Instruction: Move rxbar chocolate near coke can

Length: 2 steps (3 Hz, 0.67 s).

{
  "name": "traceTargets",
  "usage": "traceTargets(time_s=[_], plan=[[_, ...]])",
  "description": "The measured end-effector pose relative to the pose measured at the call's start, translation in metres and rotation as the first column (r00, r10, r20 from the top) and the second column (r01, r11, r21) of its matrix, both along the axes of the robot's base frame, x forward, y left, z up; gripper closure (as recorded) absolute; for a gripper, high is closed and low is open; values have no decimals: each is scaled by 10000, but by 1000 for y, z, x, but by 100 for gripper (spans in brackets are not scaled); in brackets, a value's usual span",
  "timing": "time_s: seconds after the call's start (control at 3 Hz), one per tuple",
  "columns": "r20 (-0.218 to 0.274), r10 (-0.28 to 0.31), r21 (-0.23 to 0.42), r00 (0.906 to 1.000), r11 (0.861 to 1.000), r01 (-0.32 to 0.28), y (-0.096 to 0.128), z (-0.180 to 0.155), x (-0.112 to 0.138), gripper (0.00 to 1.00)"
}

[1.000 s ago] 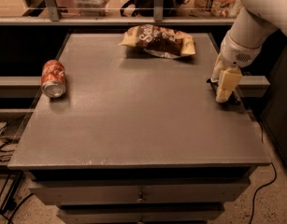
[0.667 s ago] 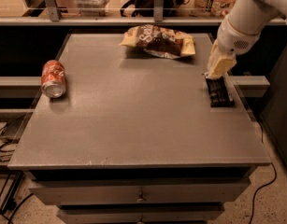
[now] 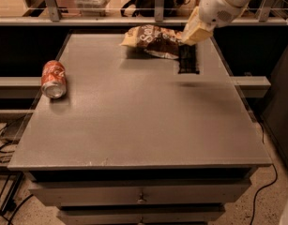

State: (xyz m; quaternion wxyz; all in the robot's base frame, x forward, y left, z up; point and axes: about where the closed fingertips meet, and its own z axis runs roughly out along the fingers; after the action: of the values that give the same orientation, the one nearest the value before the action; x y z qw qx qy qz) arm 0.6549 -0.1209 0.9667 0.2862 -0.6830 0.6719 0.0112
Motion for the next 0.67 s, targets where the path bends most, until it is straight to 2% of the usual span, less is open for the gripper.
traceTargets(time_s=[0.33, 0.67], plan=[[67, 74, 196, 9999, 9998, -76, 6, 5, 1, 100], [-310, 27, 444, 9995, 9990, -14, 8, -7, -1, 100]])
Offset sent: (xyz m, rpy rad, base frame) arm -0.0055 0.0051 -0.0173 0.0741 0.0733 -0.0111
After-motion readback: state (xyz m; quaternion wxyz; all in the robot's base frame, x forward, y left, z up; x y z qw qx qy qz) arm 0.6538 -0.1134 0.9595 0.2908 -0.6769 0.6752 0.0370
